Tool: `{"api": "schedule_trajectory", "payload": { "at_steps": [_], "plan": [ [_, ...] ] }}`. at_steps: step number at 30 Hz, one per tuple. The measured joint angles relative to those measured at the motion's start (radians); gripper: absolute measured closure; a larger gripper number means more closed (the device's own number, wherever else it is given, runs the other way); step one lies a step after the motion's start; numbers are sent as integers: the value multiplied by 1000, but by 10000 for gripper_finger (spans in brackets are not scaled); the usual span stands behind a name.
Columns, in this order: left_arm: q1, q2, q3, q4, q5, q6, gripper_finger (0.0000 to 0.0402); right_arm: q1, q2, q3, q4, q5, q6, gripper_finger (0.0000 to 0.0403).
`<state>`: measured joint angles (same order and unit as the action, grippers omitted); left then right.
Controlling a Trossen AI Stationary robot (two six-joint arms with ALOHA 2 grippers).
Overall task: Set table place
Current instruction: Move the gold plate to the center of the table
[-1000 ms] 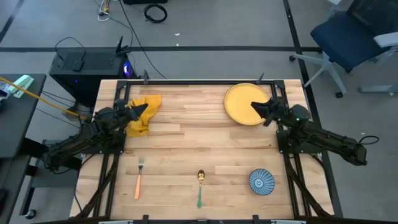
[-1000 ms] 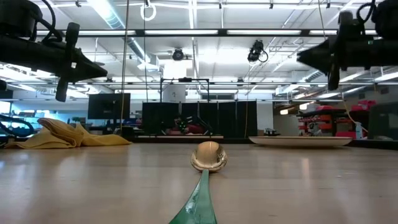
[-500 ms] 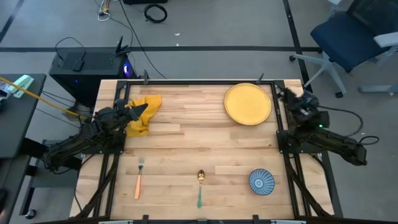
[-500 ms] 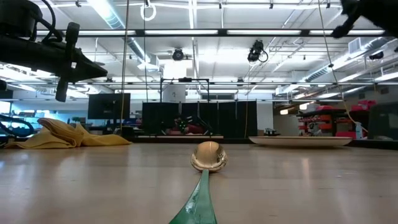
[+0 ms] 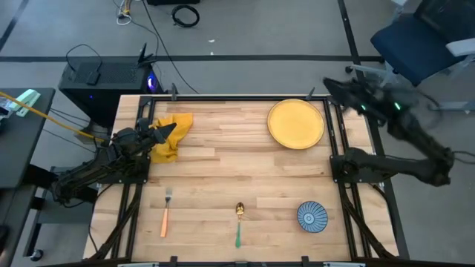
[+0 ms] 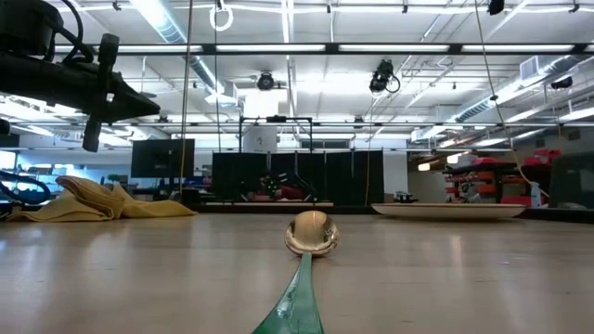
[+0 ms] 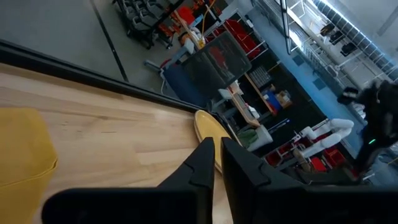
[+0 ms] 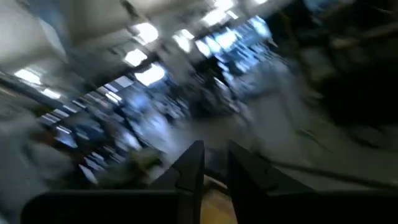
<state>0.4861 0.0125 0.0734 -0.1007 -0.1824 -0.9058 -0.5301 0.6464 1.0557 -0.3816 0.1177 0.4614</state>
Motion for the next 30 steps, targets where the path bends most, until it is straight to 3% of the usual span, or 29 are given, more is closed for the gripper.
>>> {"api": "schedule_trajectory", "payload": {
  "at_steps": [5,8,10,14,17,30],
  "plan": [
    [0,0,0,0,0,0,377,-148,371,375,-491,155,10,333],
    [0,0,0,0,0,0,378,-270,563,511,-705,134,15,333],
    [0,0,0,-1,4,0,376,-343,660,557,-800,60,18,333],
    [0,0,0,-1,11,1,370,-440,800,550,-912,-100,21,333],
    [0,0,0,-1,15,2,368,-468,858,509,-940,-104,68,333],
    [-1,0,0,-1,30,6,377,-569,1058,352,-766,-96,273,333]
  ]
}}
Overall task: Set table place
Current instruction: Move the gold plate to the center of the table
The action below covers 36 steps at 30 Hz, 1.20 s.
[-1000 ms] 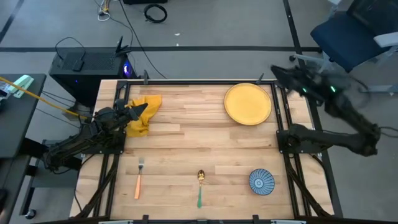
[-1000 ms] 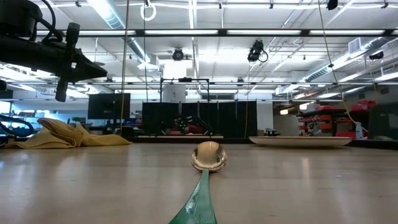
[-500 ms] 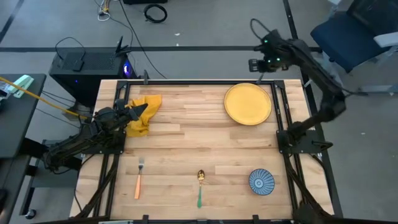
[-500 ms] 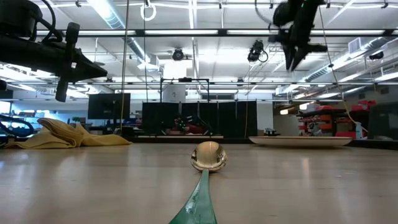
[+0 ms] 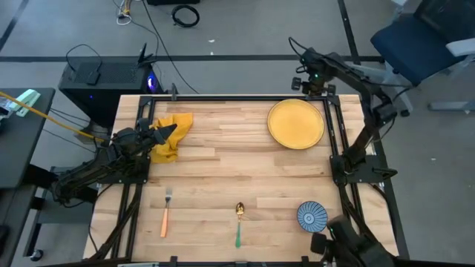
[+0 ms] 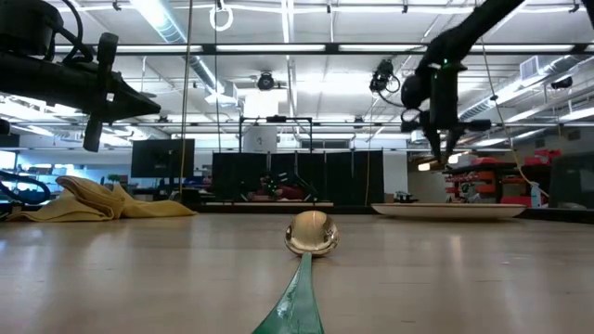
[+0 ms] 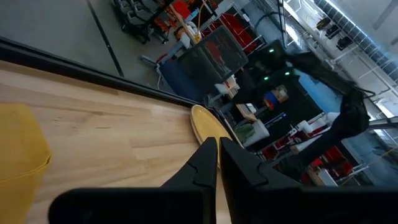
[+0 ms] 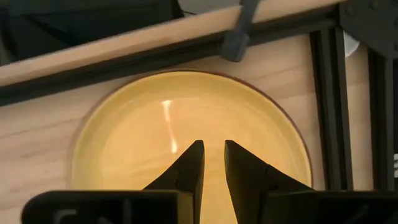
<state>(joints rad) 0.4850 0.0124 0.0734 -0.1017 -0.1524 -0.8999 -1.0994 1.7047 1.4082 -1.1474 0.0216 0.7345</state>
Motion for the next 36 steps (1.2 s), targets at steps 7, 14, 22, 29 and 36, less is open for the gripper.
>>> {"api": "schedule_trajectory", "payload": {
  "at_steps": [7,14,22,29,36],
  "plan": [
    [0,0,0,0,0,33,368,-38,63,-47,27,6,-1,333],
    [0,0,0,0,0,33,374,-73,70,-93,117,11,20,333],
    [0,0,0,0,0,32,371,-86,69,-92,152,11,34,333],
    [0,0,0,-1,0,32,366,-92,130,-92,211,-80,23,333],
    [0,0,0,0,0,22,374,-97,152,-91,277,-97,8,350]
  ]
}}
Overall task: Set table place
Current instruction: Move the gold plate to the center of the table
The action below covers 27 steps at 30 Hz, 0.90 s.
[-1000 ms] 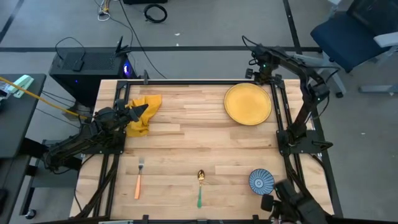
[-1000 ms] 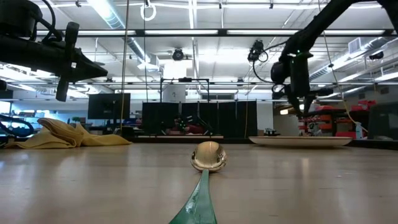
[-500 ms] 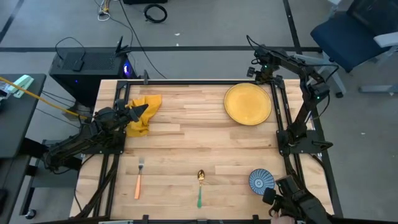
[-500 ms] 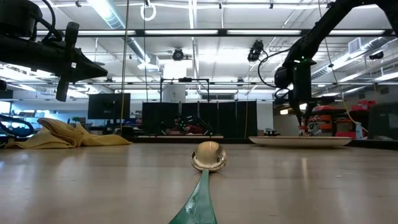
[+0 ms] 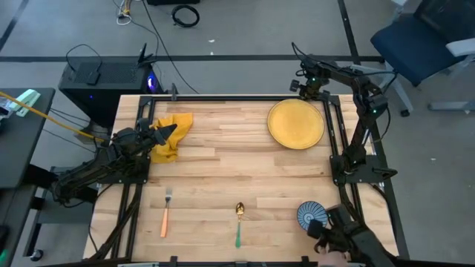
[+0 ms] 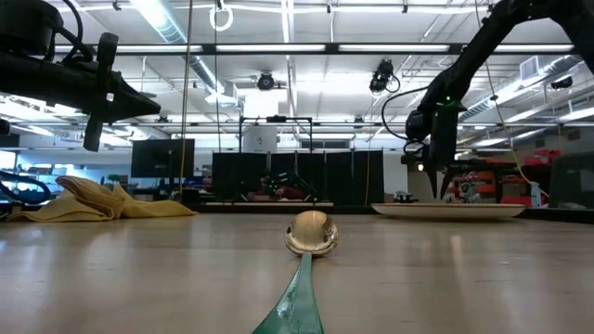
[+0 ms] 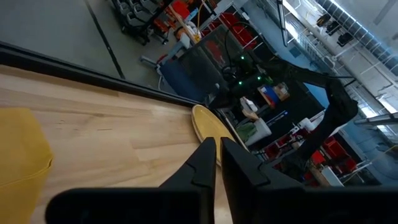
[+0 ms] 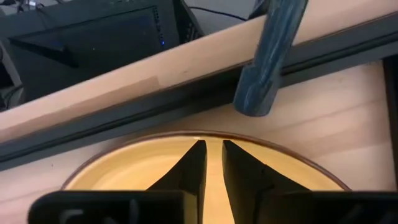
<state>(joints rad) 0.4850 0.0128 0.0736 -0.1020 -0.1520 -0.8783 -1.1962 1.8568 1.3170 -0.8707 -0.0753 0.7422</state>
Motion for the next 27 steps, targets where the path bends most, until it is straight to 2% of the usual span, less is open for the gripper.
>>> {"api": "schedule_trajectory", "payload": {
  "at_steps": [11,18,27],
  "plan": [
    [0,0,0,0,0,10,366,-43,0,0,7,8,-12,396],
    [0,0,0,0,0,10,373,-25,0,0,-26,38,-3,395],
    [0,0,0,0,0,10,363,-18,0,0,-39,82,15,398]
  ]
}}
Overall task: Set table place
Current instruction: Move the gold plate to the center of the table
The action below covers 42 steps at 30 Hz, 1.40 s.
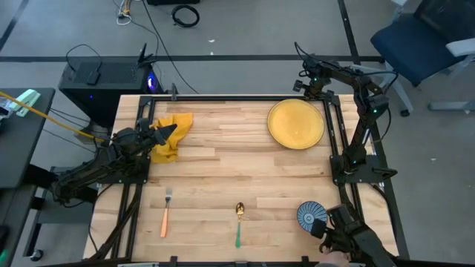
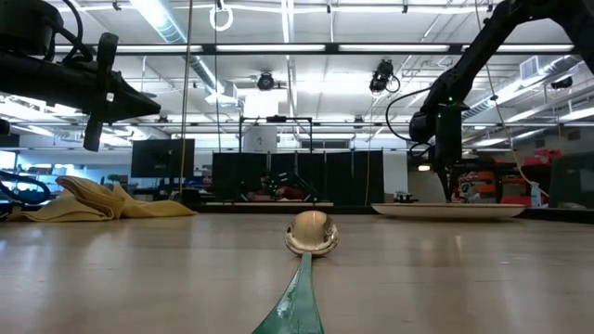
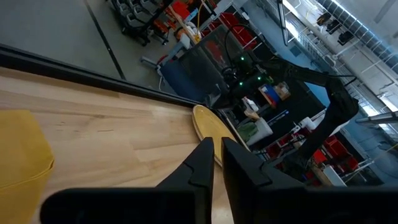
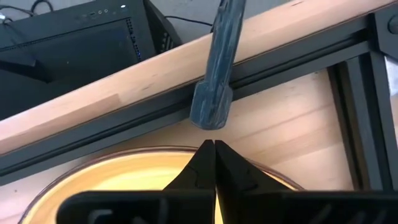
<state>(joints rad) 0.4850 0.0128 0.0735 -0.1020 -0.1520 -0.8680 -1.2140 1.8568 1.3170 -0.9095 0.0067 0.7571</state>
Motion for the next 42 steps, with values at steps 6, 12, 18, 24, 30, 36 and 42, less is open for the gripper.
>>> {"api": "schedule_trajectory", "payload": {
  "at_steps": [6,12,18,24,30,36,42],
  "plan": [
    [0,0,0,0,0,0,371,1,0,0,-28,35,3,400],
    [0,0,0,0,0,0,367,2,0,0,-34,67,11,400],
    [0,0,0,0,0,0,364,8,0,0,-44,71,11,400],
    [0,0,0,0,0,8,373,32,0,0,-69,97,21,401],
    [0,0,0,0,0,16,369,42,0,0,-93,105,28,402],
    [0,0,0,0,0,16,363,46,0,0,-94,121,51,402],
    [0,0,0,0,0,17,370,46,1,0,-91,129,67,402]
  ]
}}
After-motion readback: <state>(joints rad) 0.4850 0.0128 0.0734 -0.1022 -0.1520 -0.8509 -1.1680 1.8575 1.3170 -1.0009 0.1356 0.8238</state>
